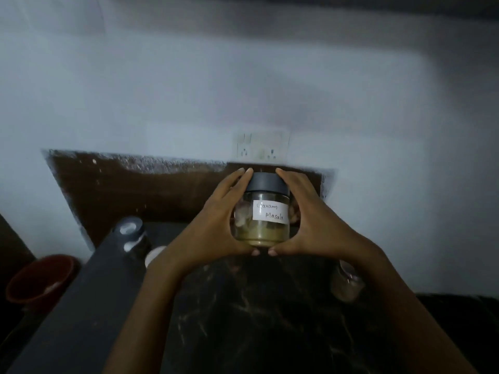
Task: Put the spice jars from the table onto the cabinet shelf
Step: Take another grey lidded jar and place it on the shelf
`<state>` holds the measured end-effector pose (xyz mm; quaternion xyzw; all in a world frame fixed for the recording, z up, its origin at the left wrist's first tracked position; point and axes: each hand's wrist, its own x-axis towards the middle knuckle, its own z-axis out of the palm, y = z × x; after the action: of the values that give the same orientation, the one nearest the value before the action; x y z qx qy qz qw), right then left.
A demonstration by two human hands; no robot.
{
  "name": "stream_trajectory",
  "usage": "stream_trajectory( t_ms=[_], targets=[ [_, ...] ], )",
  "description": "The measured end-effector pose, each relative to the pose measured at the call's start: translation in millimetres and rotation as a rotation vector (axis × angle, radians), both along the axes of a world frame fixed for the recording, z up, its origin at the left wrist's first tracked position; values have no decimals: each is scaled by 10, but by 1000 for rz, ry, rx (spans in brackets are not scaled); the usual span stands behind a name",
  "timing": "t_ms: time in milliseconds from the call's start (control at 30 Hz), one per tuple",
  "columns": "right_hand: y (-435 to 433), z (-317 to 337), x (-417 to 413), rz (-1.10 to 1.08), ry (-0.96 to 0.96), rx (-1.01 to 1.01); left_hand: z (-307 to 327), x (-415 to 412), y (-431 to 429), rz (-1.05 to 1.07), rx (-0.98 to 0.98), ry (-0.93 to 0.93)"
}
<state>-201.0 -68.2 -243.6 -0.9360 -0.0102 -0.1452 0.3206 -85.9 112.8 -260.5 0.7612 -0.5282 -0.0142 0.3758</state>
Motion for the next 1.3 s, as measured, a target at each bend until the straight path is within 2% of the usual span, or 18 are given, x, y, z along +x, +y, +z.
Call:
stream_trajectory(
  t_ms=[167,300,433,533,800,933,1033,1133,1300],
  targets=[
    [15,822,395,11,-175,-155,777,403,11,14,-99,-212],
    [78,1452,664,16,-321,-285,1394,697,90,102,-153,-471],
    [164,1948,884,9,-424,-359,1905,949,190,158,-185,-691],
    [206,2256,1033,7,-478,-396,2224,1118,219,160,-229,-787],
    [181,3059,1325,-52,-667,-514,2978,1556,105,98,-435,-832],
    [97,3376,1560,-167,-733,-537,3140,1928,-135,178,-550,-580],
    [22,3457,1814,-258,-721,-599,2998,2239,-305,349,-442,-587],
    [-103,3459,2083,-328,-657,-664,2814,2450,-432,446,-285,-740],
    [-283,3451,2370,-347,-564,-624,2766,2580,-482,502,-252,-874]
  ],
)
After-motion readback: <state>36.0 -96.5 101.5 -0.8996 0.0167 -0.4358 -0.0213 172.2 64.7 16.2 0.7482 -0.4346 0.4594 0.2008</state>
